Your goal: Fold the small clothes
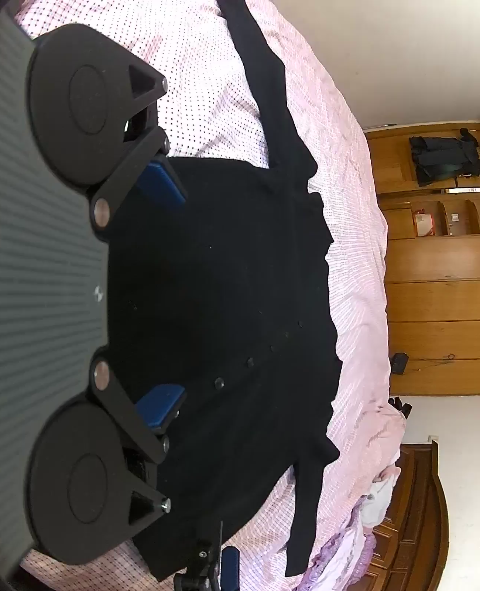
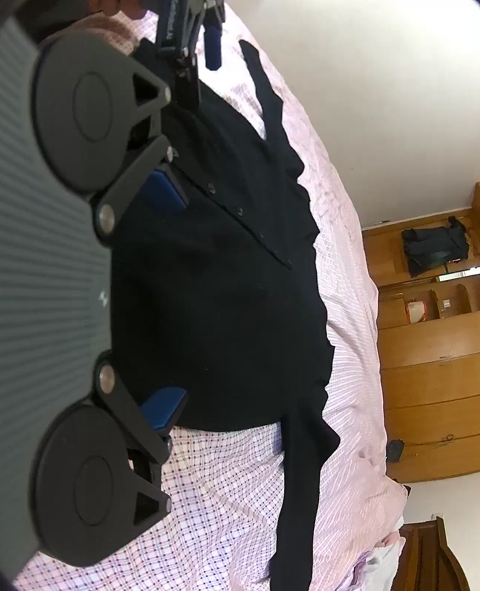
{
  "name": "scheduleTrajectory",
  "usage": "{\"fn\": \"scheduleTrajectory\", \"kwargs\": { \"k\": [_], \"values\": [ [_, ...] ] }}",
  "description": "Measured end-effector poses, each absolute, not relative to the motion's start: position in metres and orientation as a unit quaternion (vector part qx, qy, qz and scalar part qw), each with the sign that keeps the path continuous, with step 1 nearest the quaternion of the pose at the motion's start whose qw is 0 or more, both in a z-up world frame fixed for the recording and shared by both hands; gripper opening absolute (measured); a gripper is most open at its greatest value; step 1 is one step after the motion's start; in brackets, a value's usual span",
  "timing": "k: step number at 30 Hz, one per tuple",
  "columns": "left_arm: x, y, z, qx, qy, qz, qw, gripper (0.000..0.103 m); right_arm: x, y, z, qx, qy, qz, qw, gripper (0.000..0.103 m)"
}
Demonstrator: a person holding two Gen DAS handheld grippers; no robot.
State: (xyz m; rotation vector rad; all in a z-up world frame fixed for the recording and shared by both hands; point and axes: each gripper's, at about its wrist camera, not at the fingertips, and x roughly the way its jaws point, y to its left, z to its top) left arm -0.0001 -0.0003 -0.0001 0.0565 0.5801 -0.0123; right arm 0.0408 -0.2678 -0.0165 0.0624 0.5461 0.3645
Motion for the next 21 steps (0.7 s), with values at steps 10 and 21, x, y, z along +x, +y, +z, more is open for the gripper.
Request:
{"fn": "scheduleTrajectory", "kwargs": {
  "k": [10, 21],
  "values": [
    [0.002, 0.010, -0.003, 0.017, 0.297, -0.012, 0.955, 0.103, 0.043, -0.270, -0.019, 0.045, 0.261, 0.184, 0.947, 0.103],
    [0.004, 0.006, -0.004, 0.021, 0.302, -0.008, 0.953, 0.103, 0.039, -0.266, -0.017, 0.033, 0.261, 0.185, 0.947, 0.103]
  ]
}}
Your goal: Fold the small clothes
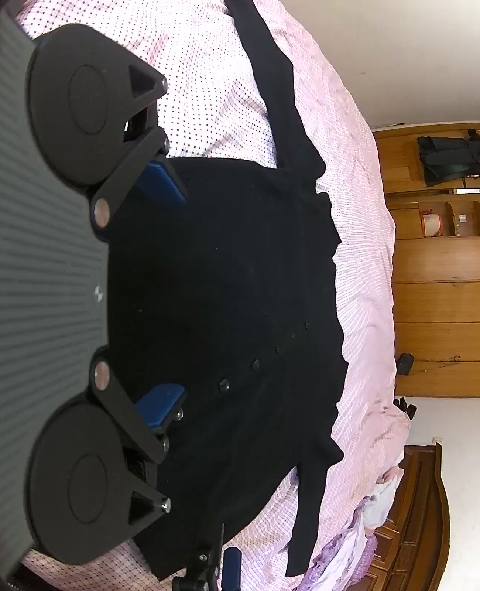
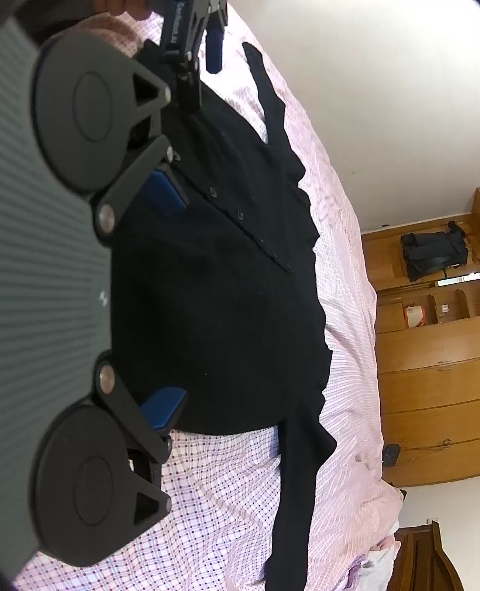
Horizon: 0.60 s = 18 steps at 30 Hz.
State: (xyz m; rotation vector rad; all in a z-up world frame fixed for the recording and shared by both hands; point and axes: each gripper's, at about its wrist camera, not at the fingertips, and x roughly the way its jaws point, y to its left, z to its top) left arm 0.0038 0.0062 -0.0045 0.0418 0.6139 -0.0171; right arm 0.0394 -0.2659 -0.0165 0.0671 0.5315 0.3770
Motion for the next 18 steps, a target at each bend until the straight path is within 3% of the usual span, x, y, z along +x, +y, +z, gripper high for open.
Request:
{"fn": "scheduleTrajectory", "kwargs": {
  "k": [18],
  "values": [
    [0.0028, 0.0035, -0.0035, 0.026, 0.306, -0.008, 0.952, 0.103, 0.0383, -0.2633, -0.0185, 0.026, 0.263, 0.185, 0.947, 0.103]
  ]
}}
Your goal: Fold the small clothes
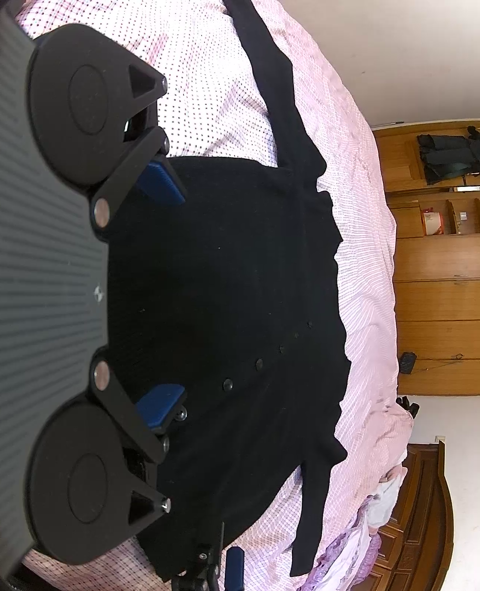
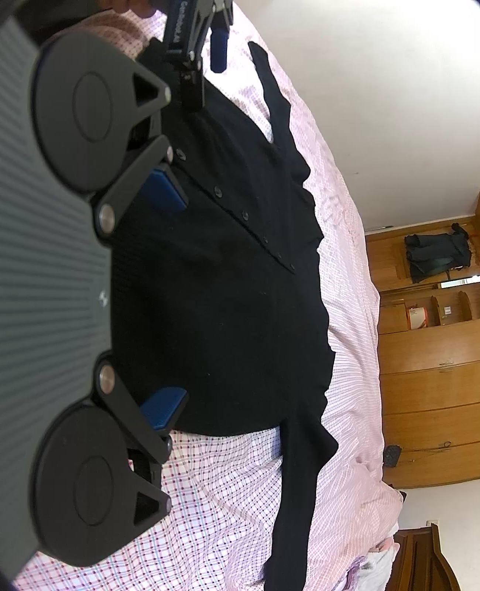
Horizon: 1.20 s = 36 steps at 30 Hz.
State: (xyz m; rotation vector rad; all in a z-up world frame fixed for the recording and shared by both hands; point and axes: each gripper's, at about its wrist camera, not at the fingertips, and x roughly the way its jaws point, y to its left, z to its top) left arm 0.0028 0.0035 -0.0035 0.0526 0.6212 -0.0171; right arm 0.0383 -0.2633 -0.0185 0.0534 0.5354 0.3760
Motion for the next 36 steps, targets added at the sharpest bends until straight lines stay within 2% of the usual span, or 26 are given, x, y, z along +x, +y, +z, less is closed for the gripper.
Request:
{"fn": "scheduleTrajectory", "kwargs": {
  "k": [36],
  "values": [
    [0.0048, 0.0030, -0.0048, 0.030, 0.310, -0.007, 0.950, 0.103, 0.0366, -0.2615, -0.0169, 0.016, 0.258, 0.189, 0.947, 0.103]
  ]
}}
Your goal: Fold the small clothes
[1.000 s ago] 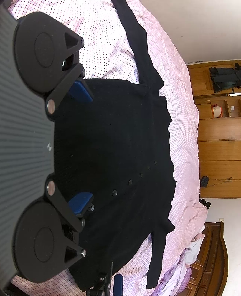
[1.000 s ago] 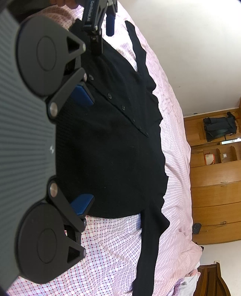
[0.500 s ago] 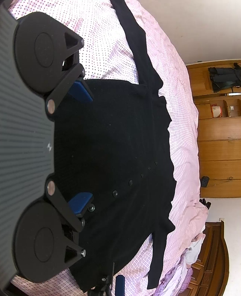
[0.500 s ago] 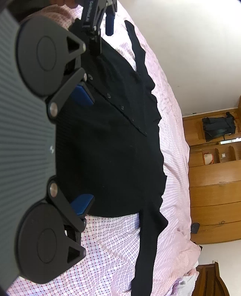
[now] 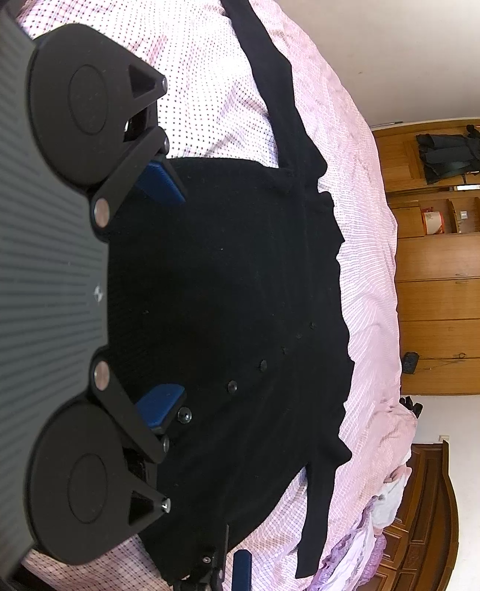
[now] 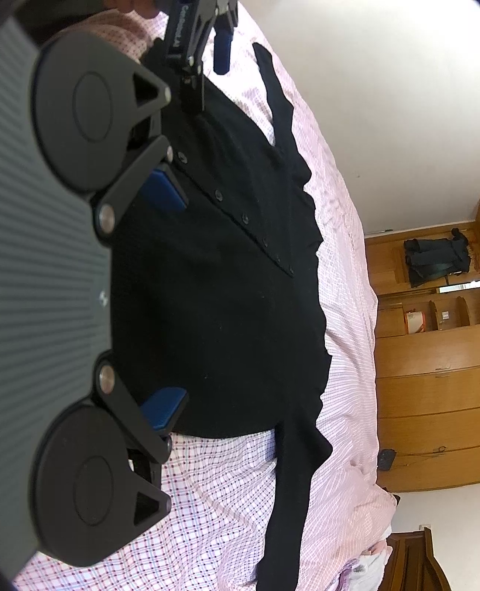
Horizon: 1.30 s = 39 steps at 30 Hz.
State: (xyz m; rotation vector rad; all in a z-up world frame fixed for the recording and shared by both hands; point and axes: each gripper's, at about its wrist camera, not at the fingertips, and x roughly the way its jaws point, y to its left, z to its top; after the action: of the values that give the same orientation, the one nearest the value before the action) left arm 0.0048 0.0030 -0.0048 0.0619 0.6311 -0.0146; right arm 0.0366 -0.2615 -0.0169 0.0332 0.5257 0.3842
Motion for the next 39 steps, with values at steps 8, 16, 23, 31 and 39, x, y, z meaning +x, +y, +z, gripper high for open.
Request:
{"fn": "scheduleTrajectory", "kwargs": {
  "k": [8, 16, 23, 31, 39],
  "values": [
    [0.008, 0.004, -0.006, 0.032, 0.313, -0.004, 0.949, 0.103, 0.035, -0.259, -0.018, 0.011, 0.254, 0.183, 0.950, 0.103],
    [0.008, 0.005, -0.006, 0.033, 0.312, -0.005, 0.950, 0.103, 0.035, -0.258, -0.020, 0.013, 0.259, 0.182, 0.949, 0.103],
    [0.006, 0.006, -0.005, 0.034, 0.310, -0.003, 0.950, 0.103, 0.038, -0.251, -0.020, 0.010, 0.260, 0.187, 0.947, 0.103],
    [0.006, 0.029, -0.006, 0.029, 0.303, 0.013, 0.952, 0.103, 0.043, -0.225, -0.024, 0.008, 0.267, 0.207, 0.941, 0.103],
    [0.007, 0.076, -0.011, -0.001, 0.307, 0.051, 0.950, 0.103, 0.045, -0.183, -0.019, 0.003, 0.260, 0.238, 0.936, 0.103]
  ]
}}
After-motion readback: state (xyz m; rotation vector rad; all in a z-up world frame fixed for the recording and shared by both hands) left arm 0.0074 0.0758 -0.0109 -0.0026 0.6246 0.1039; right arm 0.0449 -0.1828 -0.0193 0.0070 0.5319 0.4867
